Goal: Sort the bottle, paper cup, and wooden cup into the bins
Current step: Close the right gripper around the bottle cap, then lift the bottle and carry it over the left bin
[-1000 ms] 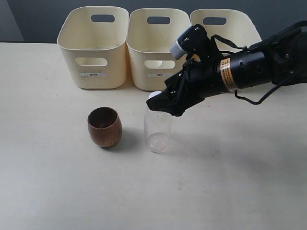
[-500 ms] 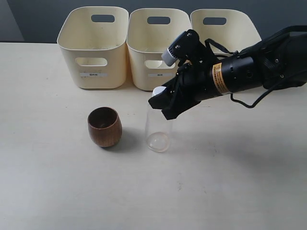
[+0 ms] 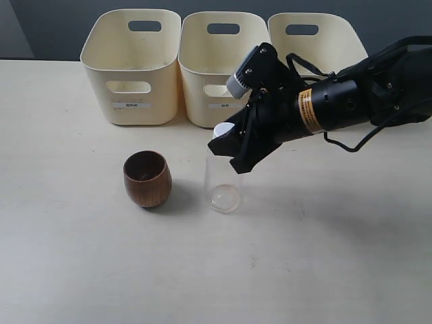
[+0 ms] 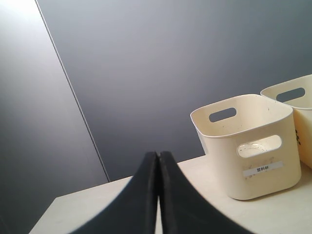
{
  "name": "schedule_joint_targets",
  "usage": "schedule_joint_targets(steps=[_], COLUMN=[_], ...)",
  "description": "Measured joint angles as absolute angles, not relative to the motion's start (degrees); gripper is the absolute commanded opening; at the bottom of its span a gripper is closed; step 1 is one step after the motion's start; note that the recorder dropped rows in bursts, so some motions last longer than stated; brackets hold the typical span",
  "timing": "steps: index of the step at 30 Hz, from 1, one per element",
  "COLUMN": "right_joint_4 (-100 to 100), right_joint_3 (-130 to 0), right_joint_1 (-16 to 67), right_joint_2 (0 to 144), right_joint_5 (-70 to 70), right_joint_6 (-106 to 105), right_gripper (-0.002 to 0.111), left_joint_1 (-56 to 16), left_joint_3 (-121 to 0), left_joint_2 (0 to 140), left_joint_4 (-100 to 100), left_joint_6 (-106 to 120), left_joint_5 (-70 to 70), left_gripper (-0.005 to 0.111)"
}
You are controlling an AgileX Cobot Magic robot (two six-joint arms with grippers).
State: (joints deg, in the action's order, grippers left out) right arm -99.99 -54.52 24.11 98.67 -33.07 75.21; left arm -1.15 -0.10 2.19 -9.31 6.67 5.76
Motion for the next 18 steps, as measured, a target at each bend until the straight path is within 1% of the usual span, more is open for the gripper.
schedule_joint_targets(steps=[9, 18], right_joint_4=[-91.6, -87.3], right_joint_3=[-54.5, -54.5], right_joint_1=[24.1, 24.1], right_joint_2=[93.8, 87.2], right_joint_5=[-33.7, -35.4], right_joint_6=[65.3, 62.3], right_gripper=[0.001, 0.001], left_joint_1=[-1.2, -1.2], left_joint_3=[-0.1, -0.1], left_joint_2=[2.2, 2.2], left_joint_4=[-9.3, -9.3], left_joint_6=[6.7, 6.7], left_joint_5=[5.8, 5.8], left_gripper=[0.000, 0.000])
